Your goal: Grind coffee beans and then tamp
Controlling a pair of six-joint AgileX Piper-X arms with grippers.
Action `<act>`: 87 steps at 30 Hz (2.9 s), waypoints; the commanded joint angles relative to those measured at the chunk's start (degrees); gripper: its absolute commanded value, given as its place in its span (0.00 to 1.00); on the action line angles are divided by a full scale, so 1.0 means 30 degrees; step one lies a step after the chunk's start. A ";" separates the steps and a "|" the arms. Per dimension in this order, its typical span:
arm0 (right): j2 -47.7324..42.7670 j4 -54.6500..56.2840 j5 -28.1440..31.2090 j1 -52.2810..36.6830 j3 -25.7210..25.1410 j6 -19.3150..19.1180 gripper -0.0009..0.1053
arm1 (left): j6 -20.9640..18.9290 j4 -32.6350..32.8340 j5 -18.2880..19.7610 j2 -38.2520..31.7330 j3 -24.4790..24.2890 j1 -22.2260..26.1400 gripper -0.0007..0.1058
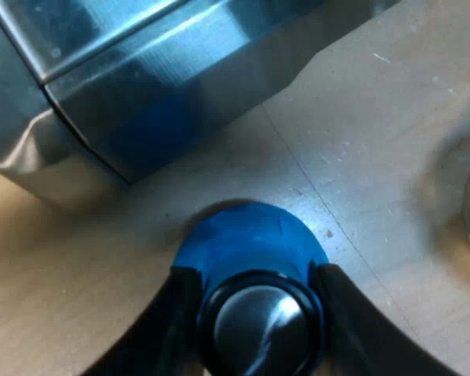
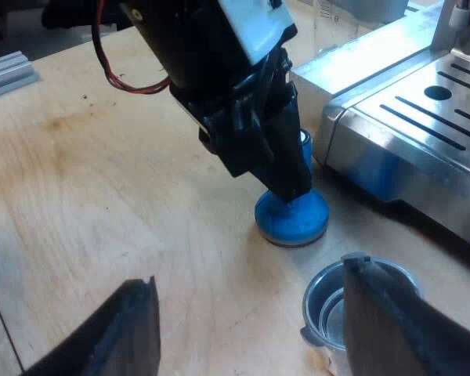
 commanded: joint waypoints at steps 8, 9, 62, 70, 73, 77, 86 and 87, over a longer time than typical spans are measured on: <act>0.0013 -0.0003 -0.0158 0.0040 -0.0050 -0.0163 0.51 | -0.0068 0.0170 0.0247 0.0024 0.0184 -0.0008 0.34; 0.0013 -0.0003 -0.0158 0.0040 -0.0050 -0.0163 0.51 | -0.0068 0.0224 0.0246 0.0024 0.0184 -0.0008 0.53; -0.6878 1.5592 0.0368 -0.3667 -0.7071 0.0985 0.51 | -0.0269 0.5516 -0.0748 -1.3088 -0.5849 -0.0008 0.88; -0.7863 1.5592 -0.3617 -0.9455 -0.7215 0.0985 0.51 | -0.0109 0.5468 -0.1252 -1.2912 -0.7238 -0.0008 0.88; -0.8339 1.5795 -0.4723 -1.1572 -0.7215 0.1077 0.51 | -0.0148 0.5433 -0.1446 -1.2554 -0.7238 0.0172 0.88; -0.9079 1.6988 -0.6681 -1.3943 -0.7215 0.1146 0.51 | -0.0212 0.5429 -0.1261 -1.2007 -0.7238 0.1489 0.88; -1.0642 2.1068 -0.8212 -1.9732 -0.7215 -0.0222 0.51 | -0.0460 0.6249 0.1371 -1.1654 -0.7238 0.5398 0.88; -1.0767 2.1528 -0.8534 -2.0390 -0.7215 -0.0625 0.51 | -0.0486 0.6316 0.1371 -1.1654 -0.7238 0.5384 0.88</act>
